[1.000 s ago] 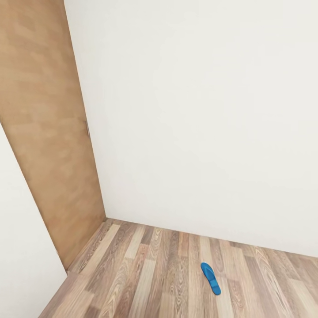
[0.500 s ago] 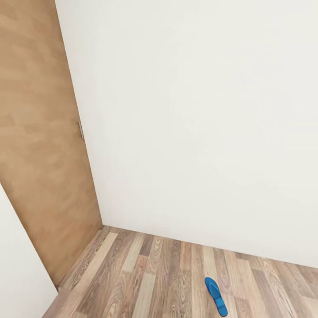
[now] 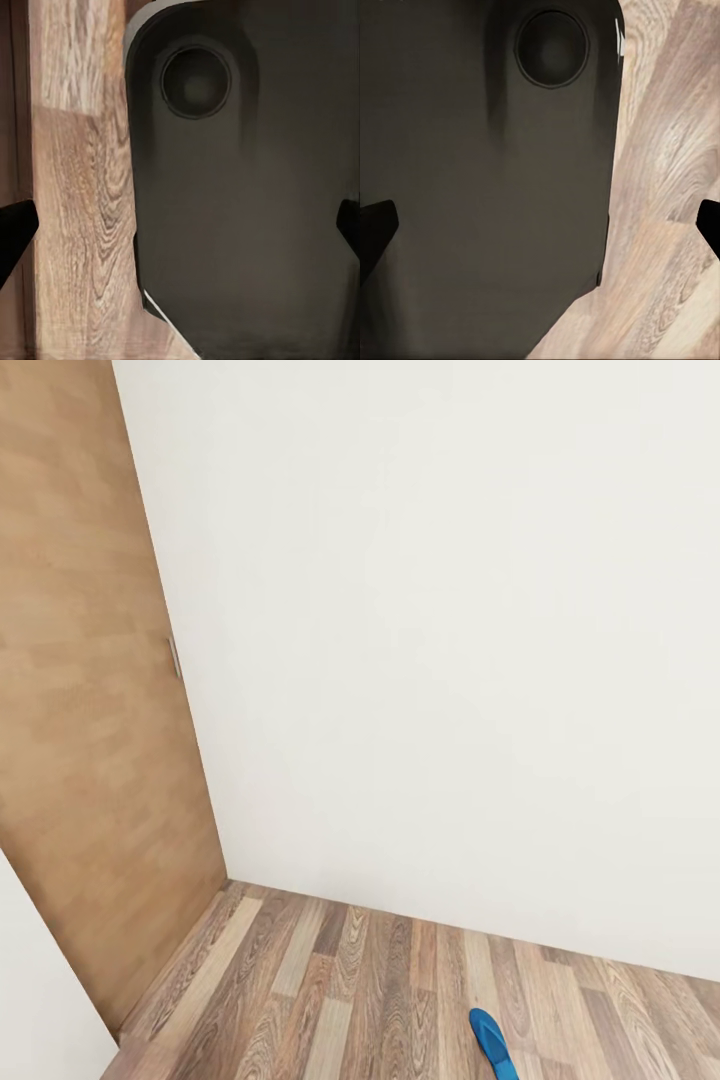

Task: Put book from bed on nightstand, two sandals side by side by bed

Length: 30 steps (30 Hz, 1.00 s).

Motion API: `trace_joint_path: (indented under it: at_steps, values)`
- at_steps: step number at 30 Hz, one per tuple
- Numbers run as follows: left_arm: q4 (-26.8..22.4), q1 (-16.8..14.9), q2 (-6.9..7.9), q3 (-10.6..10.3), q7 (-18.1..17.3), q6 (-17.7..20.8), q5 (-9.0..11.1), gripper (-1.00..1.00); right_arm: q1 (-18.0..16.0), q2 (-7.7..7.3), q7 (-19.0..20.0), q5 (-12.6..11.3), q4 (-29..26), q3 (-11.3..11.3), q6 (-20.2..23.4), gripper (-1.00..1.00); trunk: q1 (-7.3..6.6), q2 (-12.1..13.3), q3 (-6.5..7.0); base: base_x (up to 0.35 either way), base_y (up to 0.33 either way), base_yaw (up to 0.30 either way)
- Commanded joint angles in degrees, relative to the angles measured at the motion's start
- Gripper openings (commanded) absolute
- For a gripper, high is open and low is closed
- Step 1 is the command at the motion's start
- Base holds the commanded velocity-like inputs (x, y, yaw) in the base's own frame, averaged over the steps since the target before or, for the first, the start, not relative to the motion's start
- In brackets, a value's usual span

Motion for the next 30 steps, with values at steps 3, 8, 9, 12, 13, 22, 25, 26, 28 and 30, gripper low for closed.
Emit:
trace_joint_path:
  at_steps: [3, 8, 9, 12, 13, 22, 25, 26, 28, 30]
  values:
    - [0.21, 1.03, -0.53, 0.22, -0.29, -0.06, -0.08, 1.0, 0.0, -0.01, 0.16, -0.1, -0.04, 0.02, 0.0, 1.0, 0.0, -0.02, -0.03, 0.0, 0.0, 0.0]
    - [-0.14, 2.66, -0.72, 0.32, -0.38, -0.32, -0.21, 1.0, 0.0, 0.01, 0.21, -0.14, -0.05, 0.01, -0.01, 1.0, 0.0, -0.02, -0.03, 0.0, 0.0, 0.0]
    - [-0.3, 2.99, -0.72, 0.33, -0.39, -0.4, -0.22, 1.0, 0.0, 0.01, 0.21, -0.16, -0.05, 0.01, -0.01, 1.0, 0.0, -0.02, -0.03, 0.0, 0.0, 0.0]
    - [-1.18, 3.97, -0.57, 0.34, -0.4, -1.04, -0.27, 1.0, 0.0, -0.05, 0.22, -0.43, -0.06, -0.03, -0.01, 1.0, 0.0, -0.02, -0.03, 0.025, 0.0, 0.0]
    - [-1.5, 4.29, -0.5, 0.37, -0.37, -1.19, -0.28, 1.0, 0.0, -0.06, 0.22, -0.52, -0.06, -0.11, -0.01, 1.0, 0.0, -0.02, -0.03, 0.15, 0.0, 0.0]
    - [-4.38, 6.47, -0.29, 0.51, -0.26, -1.45, -0.22, 1.0, 0.0, -0.07, 0.23, -0.74, -0.06, -0.32, -0.01, 1.0, 0.0, -0.02, -0.03, 0.272, 0.0, 0.0]
    - [-5.34, 6.46, -0.32, 0.52, -0.23, -1.52, -0.21, 1.0, 0.0, -0.07, 0.23, -0.76, -0.06, -0.34, -0.01, 1.0, 0.0, -0.02, -0.03, 0.325, 0.0, 0.0]
    - [-5.67, 6.44, -0.32, 0.52, -0.23, -1.53, -0.21, 1.0, 0.0, -0.08, 0.23, -0.76, -0.06, -0.34, -0.01, 1.0, 0.0, -0.02, -0.03, 0.33, 0.0, 0.0]
    - [-6.31, 6.43, -0.3, 0.52, -0.24, -1.53, -0.21, 1.0, 0.0, -0.08, 0.23, -0.76, -0.06, -0.34, -0.01, 1.0, 0.0, -0.02, -0.03, 0.327, 0.0, 0.0]
    - [-6.73, 6.42, -0.3, 0.52, -0.28, -1.54, -0.19, 1.0, 0.0, -0.08, 0.23, -0.76, -0.06, -0.34, -0.01, 1.0, 0.0, -0.02, -0.03, 0.299, 0.0, 0.0]
